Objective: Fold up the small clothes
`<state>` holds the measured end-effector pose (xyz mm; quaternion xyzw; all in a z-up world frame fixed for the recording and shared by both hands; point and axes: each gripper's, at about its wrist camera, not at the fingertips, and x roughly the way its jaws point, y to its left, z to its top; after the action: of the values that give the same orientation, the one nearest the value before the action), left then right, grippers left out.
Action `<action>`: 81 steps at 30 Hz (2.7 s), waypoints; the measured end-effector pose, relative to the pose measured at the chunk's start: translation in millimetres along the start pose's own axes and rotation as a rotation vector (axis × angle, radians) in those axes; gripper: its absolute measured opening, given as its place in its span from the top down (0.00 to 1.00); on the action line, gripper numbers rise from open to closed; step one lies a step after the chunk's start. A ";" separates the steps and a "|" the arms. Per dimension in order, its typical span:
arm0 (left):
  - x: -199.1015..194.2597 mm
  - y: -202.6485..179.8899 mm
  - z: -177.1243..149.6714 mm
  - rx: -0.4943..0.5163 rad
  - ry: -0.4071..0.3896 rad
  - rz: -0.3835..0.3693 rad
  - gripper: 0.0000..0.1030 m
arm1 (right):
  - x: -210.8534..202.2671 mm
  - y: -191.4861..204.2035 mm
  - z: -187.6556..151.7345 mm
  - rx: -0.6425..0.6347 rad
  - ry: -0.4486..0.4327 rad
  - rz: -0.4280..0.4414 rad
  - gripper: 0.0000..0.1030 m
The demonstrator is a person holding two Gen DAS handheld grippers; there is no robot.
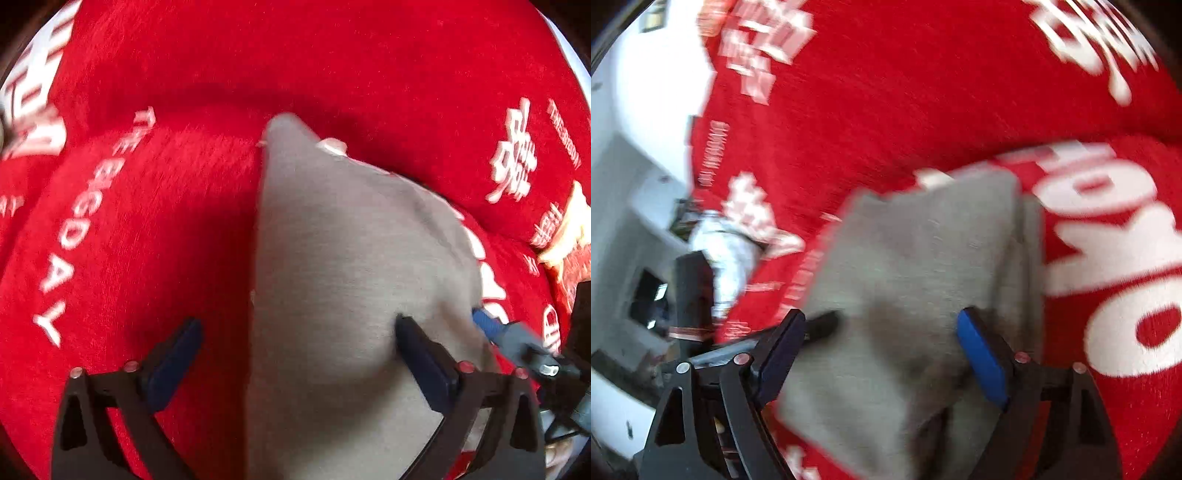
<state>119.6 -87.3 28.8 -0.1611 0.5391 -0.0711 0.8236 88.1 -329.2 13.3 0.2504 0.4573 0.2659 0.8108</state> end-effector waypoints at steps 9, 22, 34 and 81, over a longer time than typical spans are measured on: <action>-19.7 -5.2 26.0 -0.001 -0.026 -0.131 0.00 | -41.7 10.0 12.7 0.009 -0.123 0.091 0.22; -11.5 43.9 58.9 -0.075 -0.010 -0.173 0.00 | -64.7 -28.0 19.1 0.099 -0.224 -0.090 0.00; 36.5 20.9 48.1 -0.051 0.133 -0.298 0.00 | 14.4 -43.4 24.8 0.248 0.004 -0.023 0.00; -60.4 19.3 -11.8 0.104 0.041 -0.197 0.45 | 2.7 89.5 -20.5 -0.053 -0.010 -0.263 0.61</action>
<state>83.1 -53.9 70.0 -0.1690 0.5330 -0.1828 0.8087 53.3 -258.4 60.4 0.1681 0.4752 0.1678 0.8472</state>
